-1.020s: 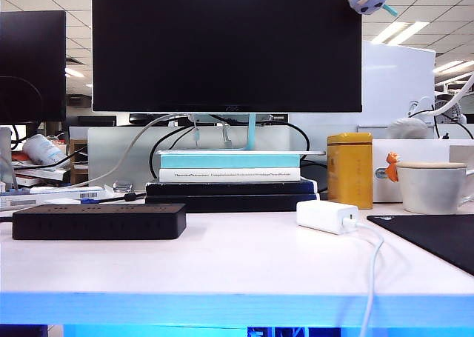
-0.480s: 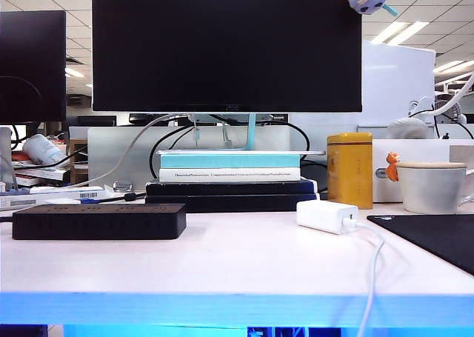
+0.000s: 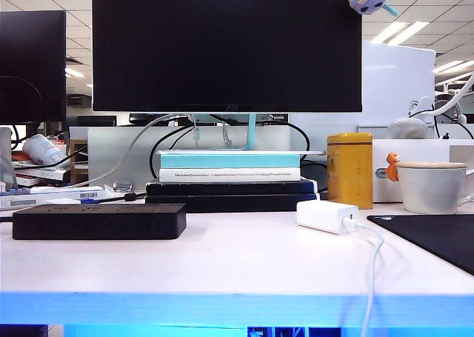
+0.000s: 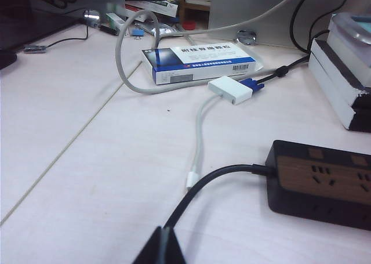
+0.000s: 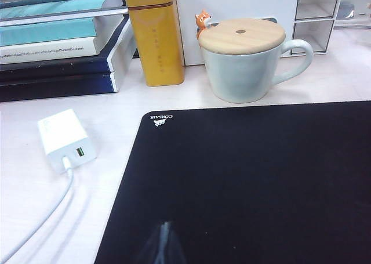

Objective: Plug the white charger into the left socket.

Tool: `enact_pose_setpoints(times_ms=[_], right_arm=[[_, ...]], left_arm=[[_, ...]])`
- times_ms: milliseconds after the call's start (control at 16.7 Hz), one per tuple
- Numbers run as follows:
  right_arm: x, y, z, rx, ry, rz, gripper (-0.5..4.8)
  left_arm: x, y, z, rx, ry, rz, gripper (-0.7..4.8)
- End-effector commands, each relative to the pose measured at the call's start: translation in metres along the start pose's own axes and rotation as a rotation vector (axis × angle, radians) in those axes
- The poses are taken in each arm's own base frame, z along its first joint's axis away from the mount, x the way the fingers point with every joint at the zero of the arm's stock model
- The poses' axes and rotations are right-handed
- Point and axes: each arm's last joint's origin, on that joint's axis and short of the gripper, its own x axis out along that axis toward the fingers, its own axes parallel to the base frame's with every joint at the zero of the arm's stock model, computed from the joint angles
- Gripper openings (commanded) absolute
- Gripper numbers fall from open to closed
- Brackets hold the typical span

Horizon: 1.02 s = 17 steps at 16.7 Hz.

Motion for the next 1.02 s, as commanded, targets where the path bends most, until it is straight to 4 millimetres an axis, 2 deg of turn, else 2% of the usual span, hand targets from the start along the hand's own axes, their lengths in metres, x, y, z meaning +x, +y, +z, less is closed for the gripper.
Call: enact_pose_setpoints(times_ms=[60,540,720,1020], right_arm=[[0.001,-0.0004,-0.0012,0.0,-0.009,-0.005,-0.02],[0.001,-0.0011,-0.0028,0.013,0.005,-0.025,-0.01],[0.001,-0.0011,-0.0028,0.012,0.006,-0.025,-0.01],[0.001,-0.0009,-0.0016,0.023,-0.007,-0.021,-0.02]], left_arm=[[-0.0002,0.0002,-0.0006,-0.003,0.006,0.004,-0.04],[-0.0002,0.0002,-0.001,-0.002,0.01,0.004,-0.05],[-0.0002,-0.0018,-0.0011,0.054,0.013,-0.065,-0.05],[-0.0002,-0.0018,-0.0002,0.003,0.004,-0.065,-0.05]])
